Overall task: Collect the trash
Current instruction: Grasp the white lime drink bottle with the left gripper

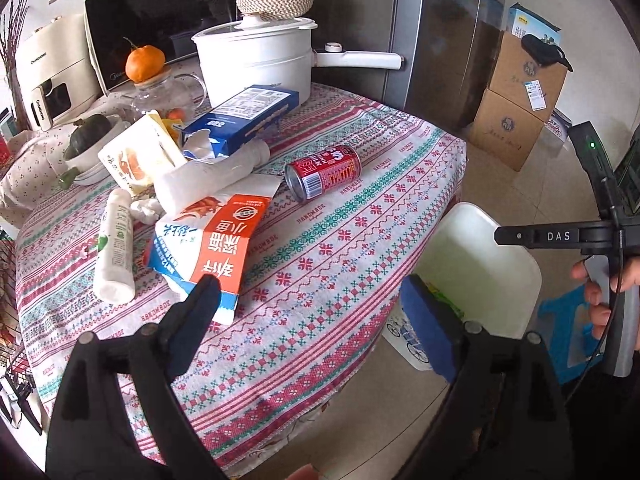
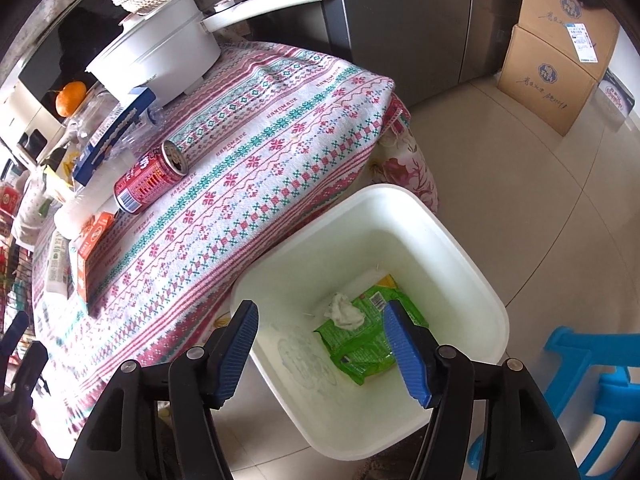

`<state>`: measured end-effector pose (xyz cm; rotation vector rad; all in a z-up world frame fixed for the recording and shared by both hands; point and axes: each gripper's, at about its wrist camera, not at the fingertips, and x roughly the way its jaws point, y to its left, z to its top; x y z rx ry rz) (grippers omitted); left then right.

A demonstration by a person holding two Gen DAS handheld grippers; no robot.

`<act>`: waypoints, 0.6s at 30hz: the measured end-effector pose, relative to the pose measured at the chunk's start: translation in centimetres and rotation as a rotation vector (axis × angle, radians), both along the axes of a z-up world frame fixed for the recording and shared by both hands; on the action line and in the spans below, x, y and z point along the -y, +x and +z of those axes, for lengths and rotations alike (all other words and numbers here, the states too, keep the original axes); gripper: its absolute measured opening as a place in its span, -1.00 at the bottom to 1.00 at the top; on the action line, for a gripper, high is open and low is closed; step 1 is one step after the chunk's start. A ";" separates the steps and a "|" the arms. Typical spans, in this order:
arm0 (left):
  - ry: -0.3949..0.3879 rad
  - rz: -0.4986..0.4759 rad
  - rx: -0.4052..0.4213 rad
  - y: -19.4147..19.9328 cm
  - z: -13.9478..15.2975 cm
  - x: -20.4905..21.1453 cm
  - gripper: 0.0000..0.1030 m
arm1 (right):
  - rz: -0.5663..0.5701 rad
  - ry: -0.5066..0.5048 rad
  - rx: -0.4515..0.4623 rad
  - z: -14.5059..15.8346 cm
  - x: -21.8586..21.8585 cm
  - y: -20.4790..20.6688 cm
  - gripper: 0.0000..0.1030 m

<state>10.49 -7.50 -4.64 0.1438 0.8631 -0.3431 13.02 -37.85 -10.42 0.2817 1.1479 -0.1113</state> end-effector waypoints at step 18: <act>-0.017 0.259 -0.145 7.7 -0.4 -12.0 0.78 | 0.207 -0.042 0.060 2.8 -10.7 3.9 0.54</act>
